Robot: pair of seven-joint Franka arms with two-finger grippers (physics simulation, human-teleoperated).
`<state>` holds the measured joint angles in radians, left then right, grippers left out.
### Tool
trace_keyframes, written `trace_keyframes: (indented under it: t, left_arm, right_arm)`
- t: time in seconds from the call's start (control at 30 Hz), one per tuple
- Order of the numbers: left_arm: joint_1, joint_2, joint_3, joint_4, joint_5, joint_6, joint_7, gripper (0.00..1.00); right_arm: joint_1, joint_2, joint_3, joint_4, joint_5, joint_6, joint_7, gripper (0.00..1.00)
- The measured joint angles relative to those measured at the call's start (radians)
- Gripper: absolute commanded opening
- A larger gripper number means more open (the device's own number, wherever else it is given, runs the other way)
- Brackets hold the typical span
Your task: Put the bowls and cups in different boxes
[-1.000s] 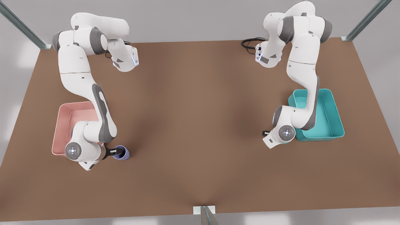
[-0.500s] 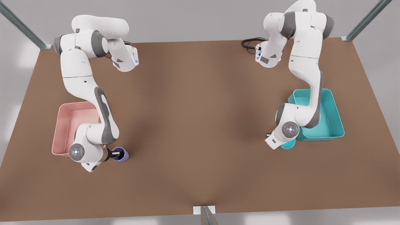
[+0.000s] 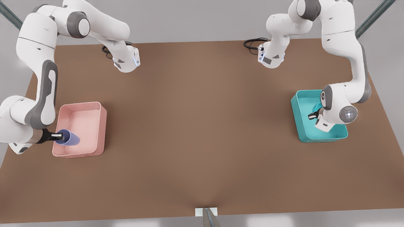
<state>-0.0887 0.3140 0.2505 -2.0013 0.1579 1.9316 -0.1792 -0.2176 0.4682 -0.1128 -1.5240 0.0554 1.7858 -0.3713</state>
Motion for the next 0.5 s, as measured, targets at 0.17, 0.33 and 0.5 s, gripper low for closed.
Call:
trace_keyframes:
  t: [0.17,0.33,0.5]
  left_arm:
    - [0.023,0.072,0.001,-0.02,0.001,0.102,-0.005,0.21]
    - [0.045,0.116,0.001,-0.019,-0.002,0.174,-0.008,0.85]
    - [0.073,0.009,-0.062,0.08,-0.042,0.111,0.026,1.0]
  right_arm:
    - [-0.017,0.064,-0.005,-0.11,0.002,0.098,-0.081,0.21]
    - [-0.013,0.125,-0.004,-0.109,-0.001,0.191,-0.141,1.0]
    - [-0.013,0.141,-0.001,-0.106,-0.033,0.245,-0.164,1.0]
